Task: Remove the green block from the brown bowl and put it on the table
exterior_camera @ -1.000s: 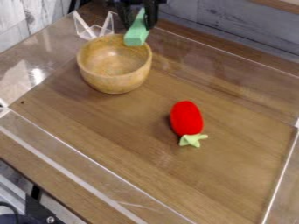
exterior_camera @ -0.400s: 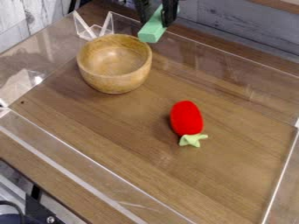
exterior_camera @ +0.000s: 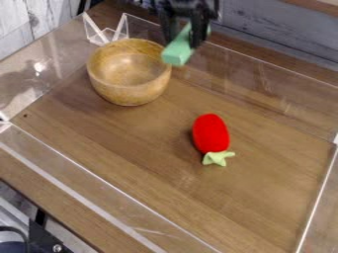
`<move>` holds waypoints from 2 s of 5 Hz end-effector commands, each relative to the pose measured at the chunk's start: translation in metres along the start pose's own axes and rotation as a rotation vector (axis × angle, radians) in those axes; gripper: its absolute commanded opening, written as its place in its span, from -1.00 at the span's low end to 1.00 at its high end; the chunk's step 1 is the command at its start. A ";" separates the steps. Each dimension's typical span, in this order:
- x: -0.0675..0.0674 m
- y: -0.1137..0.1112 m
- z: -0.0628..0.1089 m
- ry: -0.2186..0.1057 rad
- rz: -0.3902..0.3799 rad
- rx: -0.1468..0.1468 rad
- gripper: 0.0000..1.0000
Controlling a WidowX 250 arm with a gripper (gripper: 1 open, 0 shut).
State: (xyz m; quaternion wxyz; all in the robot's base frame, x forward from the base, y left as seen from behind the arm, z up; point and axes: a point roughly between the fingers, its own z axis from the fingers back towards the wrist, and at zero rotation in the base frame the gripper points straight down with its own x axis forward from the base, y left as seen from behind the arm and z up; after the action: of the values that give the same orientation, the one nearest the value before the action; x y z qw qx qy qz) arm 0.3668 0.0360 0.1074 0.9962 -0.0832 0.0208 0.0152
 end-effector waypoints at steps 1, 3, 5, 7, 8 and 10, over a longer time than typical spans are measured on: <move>0.000 -0.016 0.021 -0.089 -0.097 0.032 -1.00; 0.002 -0.043 0.002 -0.077 -0.179 0.035 -1.00; 0.003 -0.061 -0.022 -0.063 -0.246 0.039 -1.00; 0.004 -0.078 -0.048 -0.050 -0.259 0.037 -1.00; 0.006 -0.088 -0.061 -0.053 -0.242 0.035 -1.00; 0.006 -0.076 -0.073 -0.049 -0.264 0.029 -1.00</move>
State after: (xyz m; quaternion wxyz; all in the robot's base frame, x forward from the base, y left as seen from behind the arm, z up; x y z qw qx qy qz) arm 0.3674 -0.0536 0.0370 0.9912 -0.0712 0.0084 -0.1110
